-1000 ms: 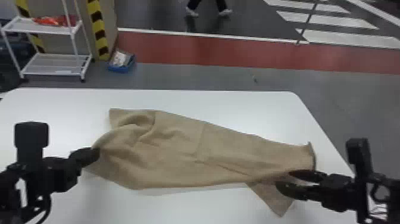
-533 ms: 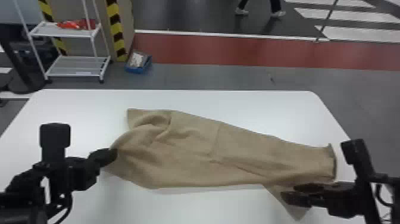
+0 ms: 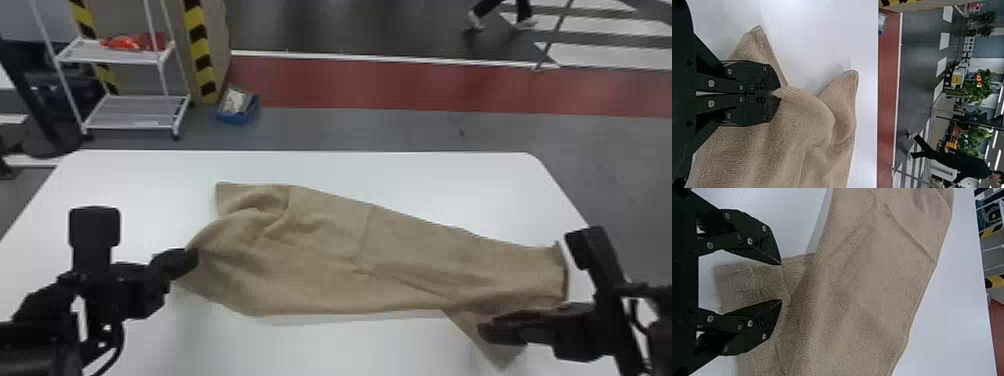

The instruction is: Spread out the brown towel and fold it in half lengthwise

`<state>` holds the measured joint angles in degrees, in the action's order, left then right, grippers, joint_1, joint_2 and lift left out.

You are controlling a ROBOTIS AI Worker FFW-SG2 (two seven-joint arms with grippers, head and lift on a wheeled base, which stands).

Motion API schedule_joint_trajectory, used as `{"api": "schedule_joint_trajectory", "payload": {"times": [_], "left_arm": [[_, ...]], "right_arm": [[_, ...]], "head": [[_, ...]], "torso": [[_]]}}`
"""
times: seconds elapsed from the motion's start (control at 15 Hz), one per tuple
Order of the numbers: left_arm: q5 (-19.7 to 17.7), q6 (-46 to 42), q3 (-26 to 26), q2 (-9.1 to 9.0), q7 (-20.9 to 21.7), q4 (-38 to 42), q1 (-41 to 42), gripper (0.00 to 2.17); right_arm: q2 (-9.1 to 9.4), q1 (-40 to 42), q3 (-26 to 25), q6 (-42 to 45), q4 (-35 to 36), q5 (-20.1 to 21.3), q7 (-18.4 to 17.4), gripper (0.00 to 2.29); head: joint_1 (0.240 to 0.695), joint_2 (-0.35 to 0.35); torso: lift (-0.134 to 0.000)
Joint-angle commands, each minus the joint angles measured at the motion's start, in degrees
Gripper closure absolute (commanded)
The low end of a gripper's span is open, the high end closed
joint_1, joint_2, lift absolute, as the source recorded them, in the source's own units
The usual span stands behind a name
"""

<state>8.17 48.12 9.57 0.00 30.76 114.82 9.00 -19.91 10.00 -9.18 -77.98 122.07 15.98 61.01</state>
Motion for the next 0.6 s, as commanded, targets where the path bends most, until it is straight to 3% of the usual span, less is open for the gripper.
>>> {"api": "schedule_joint_trajectory", "payload": {"times": [0.0, 0.53], "left_arm": [[0.00, 0.00, -0.07, -0.15, 0.00, 0.05, 0.14, 2.14], [0.00, 0.00, 0.10, -0.15, 0.00, 0.05, 0.23, 2.14]], "right_arm": [[-0.39, -1.03, 1.19, -1.61, -0.08, 1.07, 0.96, 0.67], [-1.36, -2.79, 4.97, -5.30, -0.17, 4.85, 2.54, 0.67]], "head": [[0.695, -0.081], [0.695, -0.071]], "torso": [[-0.124], [-0.124]]}}
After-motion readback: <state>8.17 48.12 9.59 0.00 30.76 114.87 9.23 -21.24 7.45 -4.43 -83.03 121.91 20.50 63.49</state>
